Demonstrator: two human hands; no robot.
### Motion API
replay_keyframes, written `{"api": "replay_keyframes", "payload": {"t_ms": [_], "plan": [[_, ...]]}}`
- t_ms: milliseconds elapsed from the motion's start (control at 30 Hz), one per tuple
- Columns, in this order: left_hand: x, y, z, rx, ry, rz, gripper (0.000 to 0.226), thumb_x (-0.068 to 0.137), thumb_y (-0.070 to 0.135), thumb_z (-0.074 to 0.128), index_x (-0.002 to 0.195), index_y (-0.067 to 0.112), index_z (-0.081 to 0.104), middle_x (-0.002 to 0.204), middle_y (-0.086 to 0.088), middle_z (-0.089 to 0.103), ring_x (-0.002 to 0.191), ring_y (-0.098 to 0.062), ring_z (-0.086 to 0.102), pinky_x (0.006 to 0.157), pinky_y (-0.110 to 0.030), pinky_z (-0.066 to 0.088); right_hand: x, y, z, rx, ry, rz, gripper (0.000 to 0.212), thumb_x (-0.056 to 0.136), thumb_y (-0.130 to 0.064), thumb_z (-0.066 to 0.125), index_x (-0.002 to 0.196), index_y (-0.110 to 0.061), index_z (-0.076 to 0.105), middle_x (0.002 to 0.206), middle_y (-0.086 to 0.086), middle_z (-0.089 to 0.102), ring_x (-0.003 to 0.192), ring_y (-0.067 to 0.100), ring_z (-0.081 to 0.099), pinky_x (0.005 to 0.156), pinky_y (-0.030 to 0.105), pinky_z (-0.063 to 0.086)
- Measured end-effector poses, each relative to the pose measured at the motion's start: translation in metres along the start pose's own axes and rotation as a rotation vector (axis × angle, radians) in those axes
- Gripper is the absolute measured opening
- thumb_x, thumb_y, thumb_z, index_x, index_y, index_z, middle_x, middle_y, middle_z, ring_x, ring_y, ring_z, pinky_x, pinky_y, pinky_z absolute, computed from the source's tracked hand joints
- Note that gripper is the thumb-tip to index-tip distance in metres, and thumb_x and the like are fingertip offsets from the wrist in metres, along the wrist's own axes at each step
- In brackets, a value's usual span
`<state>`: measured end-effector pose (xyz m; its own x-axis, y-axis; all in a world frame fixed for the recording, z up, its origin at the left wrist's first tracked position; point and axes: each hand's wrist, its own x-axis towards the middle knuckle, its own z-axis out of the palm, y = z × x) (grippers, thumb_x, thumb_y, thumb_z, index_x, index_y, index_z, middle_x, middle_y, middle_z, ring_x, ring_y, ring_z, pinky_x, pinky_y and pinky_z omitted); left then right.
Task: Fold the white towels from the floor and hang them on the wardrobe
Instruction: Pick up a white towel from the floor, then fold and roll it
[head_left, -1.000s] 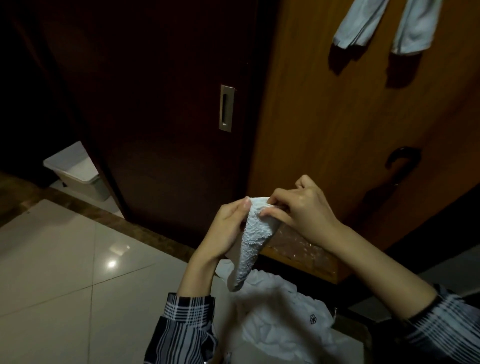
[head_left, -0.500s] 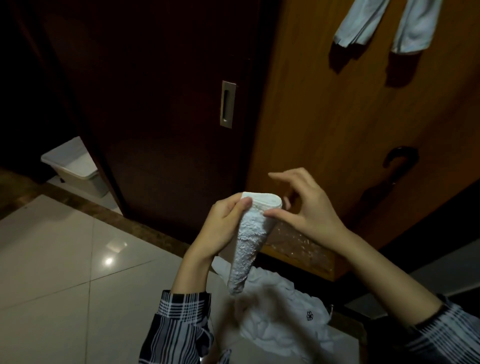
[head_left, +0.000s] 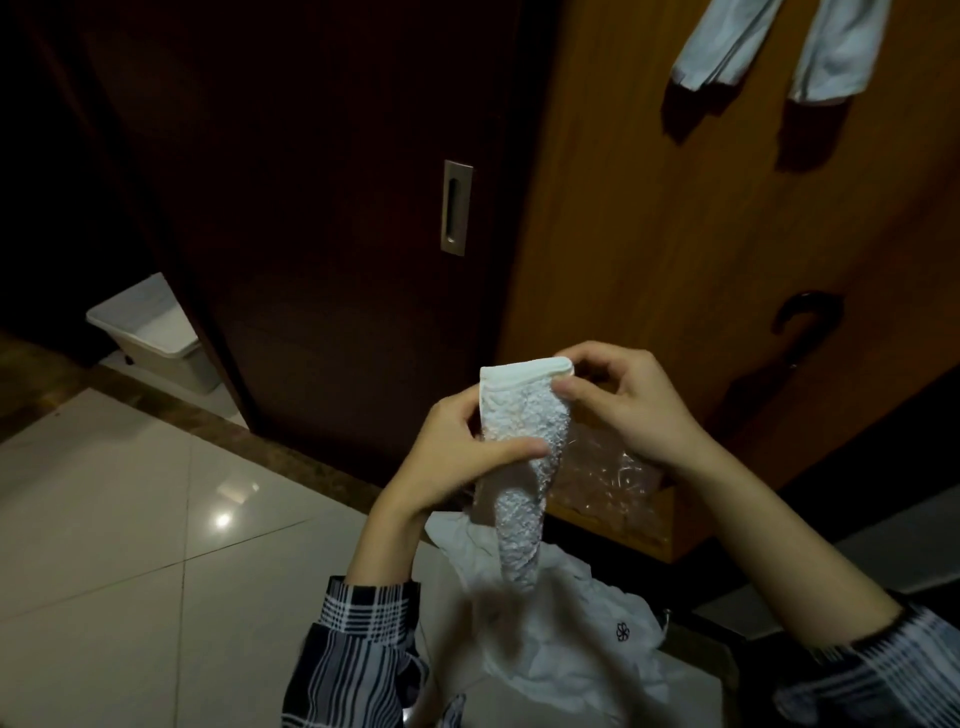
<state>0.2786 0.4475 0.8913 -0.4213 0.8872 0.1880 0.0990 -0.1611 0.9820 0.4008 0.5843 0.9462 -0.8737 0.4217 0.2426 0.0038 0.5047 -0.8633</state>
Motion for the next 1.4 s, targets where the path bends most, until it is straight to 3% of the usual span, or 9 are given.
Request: {"api": "replay_keyframes", "payload": {"t_ms": [267, 400, 567, 700, 800, 967, 1067, 1200, 1400], "plan": [[-0.002, -0.006, 0.005, -0.382, -0.145, -0.081, 0.075, 0.046, 0.053, 0.088, 0.110, 0.024, 0.060, 0.104, 0.009, 0.071, 0.100, -0.010, 0.065, 0.085, -0.024, 0.052, 0.014, -0.005, -0.007, 0.209, -0.158, 0.057, 0.011, 0.081, -0.016, 0.064, 0.092, -0.014, 0.067, 0.083, -0.011, 0.072, 0.081, 0.002, 0.066, 0.071, 0.014, 0.049], [-0.003, -0.001, 0.007, -0.327, -0.217, -0.134, 0.073, 0.053, 0.049, 0.086, 0.115, 0.028, 0.053, 0.106, 0.017, 0.069, 0.102, -0.004, 0.063, 0.083, -0.019, 0.050, 0.020, -0.004, 0.000, 0.256, -0.115, 0.080, 0.014, 0.074, -0.016, 0.064, 0.087, -0.012, 0.067, 0.075, -0.011, 0.071, 0.074, 0.000, 0.066, 0.067, 0.013, 0.048], [-0.003, 0.006, 0.002, -0.294, -0.200, -0.116, 0.048, 0.067, 0.030, 0.067, 0.113, 0.029, 0.052, 0.105, 0.020, 0.069, 0.103, 0.000, 0.063, 0.083, -0.016, 0.049, 0.024, 0.001, 0.004, 0.272, -0.005, 0.103, 0.009, 0.084, -0.004, 0.064, 0.082, -0.011, 0.068, 0.069, -0.012, 0.069, 0.069, -0.001, 0.064, 0.064, 0.012, 0.047], [0.001, 0.005, 0.004, -0.222, -0.109, -0.110, 0.040, 0.067, 0.037, 0.069, 0.104, 0.029, 0.059, 0.100, 0.011, 0.070, 0.099, -0.005, 0.065, 0.082, -0.019, 0.051, 0.024, 0.003, 0.008, 0.343, 0.070, 0.128, 0.016, 0.089, 0.002, 0.055, 0.077, -0.007, 0.062, 0.053, -0.016, 0.061, 0.050, -0.006, 0.055, 0.050, 0.005, 0.038], [0.004, 0.001, 0.003, -0.141, -0.104, -0.106, 0.024, 0.077, 0.025, 0.073, 0.099, 0.029, 0.062, 0.093, 0.015, 0.071, 0.092, -0.003, 0.066, 0.080, -0.019, 0.053, 0.024, 0.005, 0.012, 0.427, 0.092, 0.161, 0.013, 0.090, 0.003, 0.054, 0.082, -0.004, 0.062, 0.052, -0.014, 0.061, 0.046, -0.005, 0.054, 0.046, 0.006, 0.038], [0.007, -0.002, 0.004, -0.144, -0.012, -0.108, 0.010, 0.084, 0.012, 0.064, 0.092, 0.018, 0.067, 0.085, 0.008, 0.073, 0.083, -0.007, 0.068, 0.073, -0.019, 0.053, 0.029, 0.013, 0.014, 0.532, 0.111, 0.216, 0.008, 0.084, -0.015, 0.064, 0.090, -0.009, 0.066, 0.072, -0.005, 0.071, 0.067, 0.004, 0.065, 0.059, 0.015, 0.049], [0.010, -0.001, 0.005, -0.171, 0.068, -0.096, 0.013, 0.082, 0.019, 0.069, 0.095, 0.016, 0.068, 0.090, 0.003, 0.074, 0.088, -0.013, 0.070, 0.075, -0.024, 0.055, 0.024, 0.021, 0.021, 0.528, 0.102, 0.254, 0.029, 0.083, -0.037, 0.070, 0.100, -0.014, 0.067, 0.091, 0.000, 0.073, 0.085, 0.012, 0.068, 0.069, 0.020, 0.053], [0.011, 0.004, 0.009, -0.233, 0.217, -0.087, 0.020, 0.083, 0.019, 0.067, 0.102, 0.013, 0.067, 0.096, -0.002, 0.074, 0.092, -0.017, 0.071, 0.074, -0.026, 0.056, 0.009, 0.033, 0.036, 0.583, -0.033, 0.331, 0.065, 0.068, -0.056, 0.073, 0.110, -0.008, 0.065, 0.113, 0.015, 0.068, 0.107, 0.032, 0.064, 0.090, 0.041, 0.054], [0.011, 0.009, 0.011, -0.211, 0.430, -0.119, 0.010, 0.089, 0.013, 0.063, 0.092, 0.021, 0.066, 0.092, 0.002, 0.072, 0.086, -0.013, 0.071, 0.074, -0.028, 0.058, -0.010, 0.048, 0.061, 0.535, -0.184, 0.445, 0.071, 0.057, -0.068, 0.074, 0.102, -0.013, 0.066, 0.102, 0.005, 0.073, 0.097, 0.022, 0.069, 0.078, 0.028, 0.056]]}}
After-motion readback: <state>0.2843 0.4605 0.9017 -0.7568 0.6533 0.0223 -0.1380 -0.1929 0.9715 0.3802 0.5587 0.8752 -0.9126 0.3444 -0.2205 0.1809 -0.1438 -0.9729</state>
